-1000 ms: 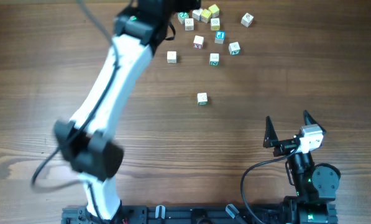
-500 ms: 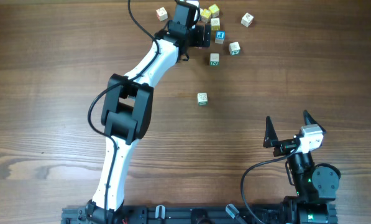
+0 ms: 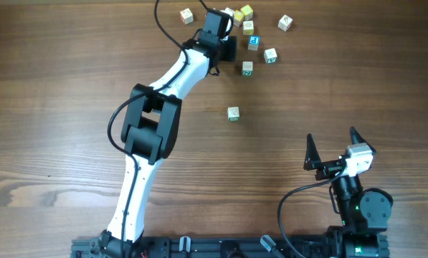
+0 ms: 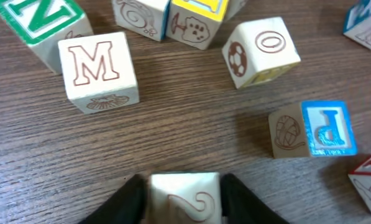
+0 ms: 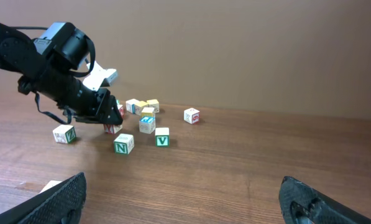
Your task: Form a tower
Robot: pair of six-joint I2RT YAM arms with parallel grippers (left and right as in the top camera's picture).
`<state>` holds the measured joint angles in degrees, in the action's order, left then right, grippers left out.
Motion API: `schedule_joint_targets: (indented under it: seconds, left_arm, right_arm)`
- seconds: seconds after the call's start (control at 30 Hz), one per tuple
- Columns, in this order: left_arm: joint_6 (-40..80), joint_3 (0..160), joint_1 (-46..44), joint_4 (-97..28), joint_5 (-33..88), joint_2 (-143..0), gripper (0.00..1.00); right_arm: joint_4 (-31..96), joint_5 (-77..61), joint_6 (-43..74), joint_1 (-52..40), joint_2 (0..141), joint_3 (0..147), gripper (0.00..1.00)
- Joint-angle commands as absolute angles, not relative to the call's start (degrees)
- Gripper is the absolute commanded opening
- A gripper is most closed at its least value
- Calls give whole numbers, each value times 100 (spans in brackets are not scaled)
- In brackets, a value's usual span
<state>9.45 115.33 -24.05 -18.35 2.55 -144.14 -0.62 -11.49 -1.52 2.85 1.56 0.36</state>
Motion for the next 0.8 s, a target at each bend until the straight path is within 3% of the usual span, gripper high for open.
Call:
schedule_joint_targets:
  seconds: [0.0, 0.1, 0.33, 0.77]
  left_arm:
    - [915, 11552, -2432, -1883, 318, -14446, 33]
    - [915, 11552, -2432, -2036, 316, -14234, 29]
    - [926, 11552, -2434, -2829, 294, -13122, 28]
    - [1859, 11548, -3306, -6372, 224, -11369, 31]
  right_arm:
    - [-80, -1094, -132, 257, 130, 30, 100]
    - [-80, -1094, -132, 257, 130, 30, 100]
    - [-80, -1094, -134, 257, 130, 30, 100]
    - [-80, -1094, -134, 257, 130, 30, 100]
